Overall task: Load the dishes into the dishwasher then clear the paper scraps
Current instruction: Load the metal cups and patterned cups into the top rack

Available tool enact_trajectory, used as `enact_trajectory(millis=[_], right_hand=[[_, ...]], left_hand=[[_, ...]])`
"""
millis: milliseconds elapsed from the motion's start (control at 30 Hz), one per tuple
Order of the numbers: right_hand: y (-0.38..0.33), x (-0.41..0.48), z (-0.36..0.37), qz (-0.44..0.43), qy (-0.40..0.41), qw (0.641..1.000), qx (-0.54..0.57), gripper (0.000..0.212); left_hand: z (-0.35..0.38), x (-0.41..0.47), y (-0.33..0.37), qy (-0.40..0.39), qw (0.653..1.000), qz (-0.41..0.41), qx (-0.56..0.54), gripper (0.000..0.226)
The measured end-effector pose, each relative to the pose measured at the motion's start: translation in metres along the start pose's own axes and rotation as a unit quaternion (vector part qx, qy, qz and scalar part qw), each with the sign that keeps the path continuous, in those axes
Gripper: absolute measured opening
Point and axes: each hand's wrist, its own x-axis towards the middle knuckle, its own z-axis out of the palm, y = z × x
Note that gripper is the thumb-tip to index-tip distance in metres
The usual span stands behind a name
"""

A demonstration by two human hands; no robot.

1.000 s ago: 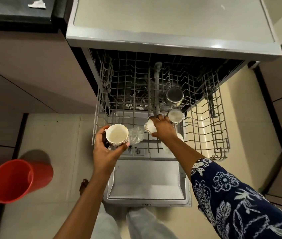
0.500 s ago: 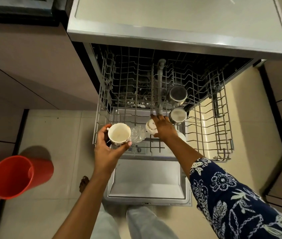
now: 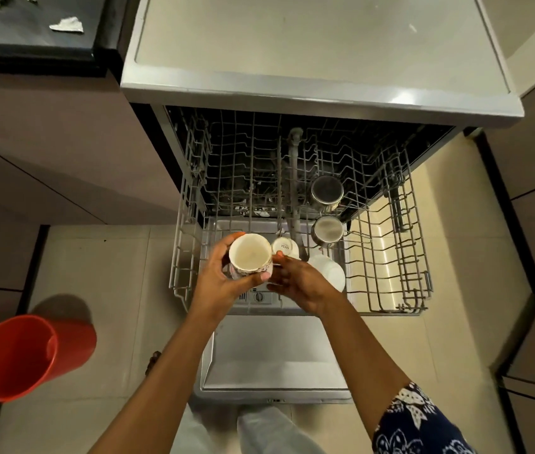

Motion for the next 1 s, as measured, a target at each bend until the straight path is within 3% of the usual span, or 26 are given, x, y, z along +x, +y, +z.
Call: enact_trajectory(millis=[200,367,433,500,600,700,767,833,933,1000], right_hand=[[-0.005,-0.004,-0.006,0.026,-0.081,0.989,0.118,0.044],[0.001,0.001,-0.007,0.022,-0.087,0.975,0.204,0.050],[-0.001,0.004,-0.007,0.002,-0.060,0.970,0.237,0.051],[-0.010,0.008,-0.010,-0.033,-0.009,0.971,0.239,0.052],[-0.033,0.022,-0.018,-0.098,0.097,0.980,0.141,0.042],[-0.057,0.046,-0.025,-0.167,0.224,0.960,-0.035,0.046],[-0.068,0.063,-0.028,-0.198,0.307,0.901,-0.233,0.065],[-0.078,0.076,-0.024,-0.214,0.326,0.830,-0.399,0.071],[-0.090,0.095,-0.016,-0.178,0.309,0.754,-0.551,0.076],[-0.089,0.108,-0.014,-0.162,0.301,0.731,-0.591,0.078]], left_hand=[[0.004,0.012,0.015,-0.111,0.992,0.006,0.052,0.081],[-0.002,0.026,0.011,-0.171,0.958,0.028,0.227,0.086],[-0.005,0.032,0.010,-0.170,0.934,0.046,0.312,0.096],[-0.014,0.040,0.006,-0.112,0.916,0.041,0.382,0.103],[-0.039,0.056,-0.004,0.042,0.913,0.037,0.404,0.093],[-0.058,0.074,-0.019,0.094,0.913,0.024,0.396,0.084],[-0.059,0.083,-0.026,0.088,0.912,0.025,0.400,0.083],[-0.059,0.087,-0.029,0.093,0.905,0.039,0.413,0.083],[-0.062,0.089,-0.034,0.094,0.892,0.055,0.439,0.081],[-0.062,0.087,-0.035,0.095,0.885,0.063,0.452,0.081]])
